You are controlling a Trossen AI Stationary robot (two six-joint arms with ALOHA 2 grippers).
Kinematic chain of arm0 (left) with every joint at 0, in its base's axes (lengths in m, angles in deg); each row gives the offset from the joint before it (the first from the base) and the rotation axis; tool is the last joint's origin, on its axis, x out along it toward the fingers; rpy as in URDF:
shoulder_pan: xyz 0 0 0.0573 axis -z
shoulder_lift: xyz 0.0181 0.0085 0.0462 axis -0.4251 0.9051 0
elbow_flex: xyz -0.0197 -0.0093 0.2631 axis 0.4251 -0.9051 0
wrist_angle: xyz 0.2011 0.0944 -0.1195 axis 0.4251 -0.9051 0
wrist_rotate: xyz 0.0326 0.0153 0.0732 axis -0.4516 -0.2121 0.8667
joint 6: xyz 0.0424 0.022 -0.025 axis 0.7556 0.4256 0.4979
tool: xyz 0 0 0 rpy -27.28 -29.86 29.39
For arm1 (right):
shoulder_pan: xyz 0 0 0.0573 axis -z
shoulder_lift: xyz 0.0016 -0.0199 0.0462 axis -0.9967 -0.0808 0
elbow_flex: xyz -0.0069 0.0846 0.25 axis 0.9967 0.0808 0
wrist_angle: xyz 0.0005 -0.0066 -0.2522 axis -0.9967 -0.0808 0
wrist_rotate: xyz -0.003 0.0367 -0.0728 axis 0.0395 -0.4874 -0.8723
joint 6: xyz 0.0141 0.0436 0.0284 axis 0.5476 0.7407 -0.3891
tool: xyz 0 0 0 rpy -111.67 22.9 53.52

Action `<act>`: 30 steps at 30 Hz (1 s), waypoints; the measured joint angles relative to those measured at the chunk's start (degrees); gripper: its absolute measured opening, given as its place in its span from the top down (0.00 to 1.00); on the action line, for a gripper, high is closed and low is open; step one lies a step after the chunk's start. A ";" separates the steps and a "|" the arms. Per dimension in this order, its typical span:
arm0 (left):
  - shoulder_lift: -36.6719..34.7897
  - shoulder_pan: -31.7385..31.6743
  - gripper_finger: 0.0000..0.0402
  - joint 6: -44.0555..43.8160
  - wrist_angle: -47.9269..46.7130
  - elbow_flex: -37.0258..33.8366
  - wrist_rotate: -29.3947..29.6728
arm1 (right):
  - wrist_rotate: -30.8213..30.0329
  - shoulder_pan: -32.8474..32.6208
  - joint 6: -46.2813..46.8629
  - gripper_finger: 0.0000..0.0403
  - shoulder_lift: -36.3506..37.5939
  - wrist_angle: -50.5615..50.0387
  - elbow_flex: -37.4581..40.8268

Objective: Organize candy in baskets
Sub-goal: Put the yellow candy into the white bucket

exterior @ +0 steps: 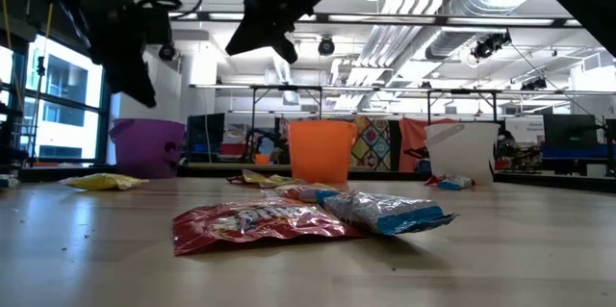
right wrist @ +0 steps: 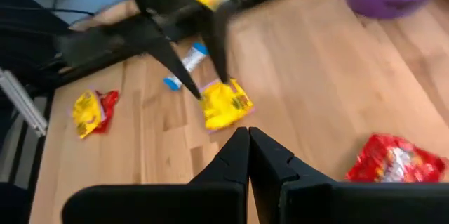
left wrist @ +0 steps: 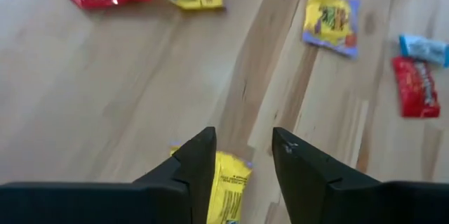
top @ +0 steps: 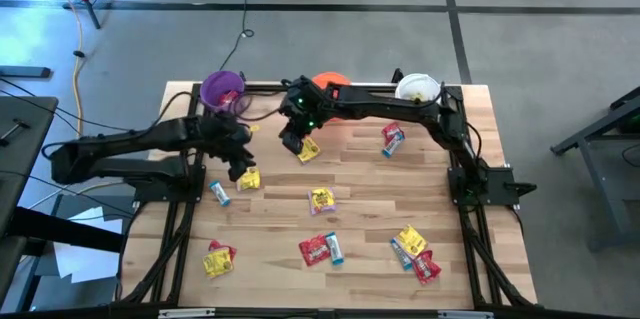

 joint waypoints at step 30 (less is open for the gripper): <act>28.23 3.30 0.61 4.69 -0.74 5.81 0.84 | -0.62 -0.72 6.48 1.00 28.19 31.43 48.01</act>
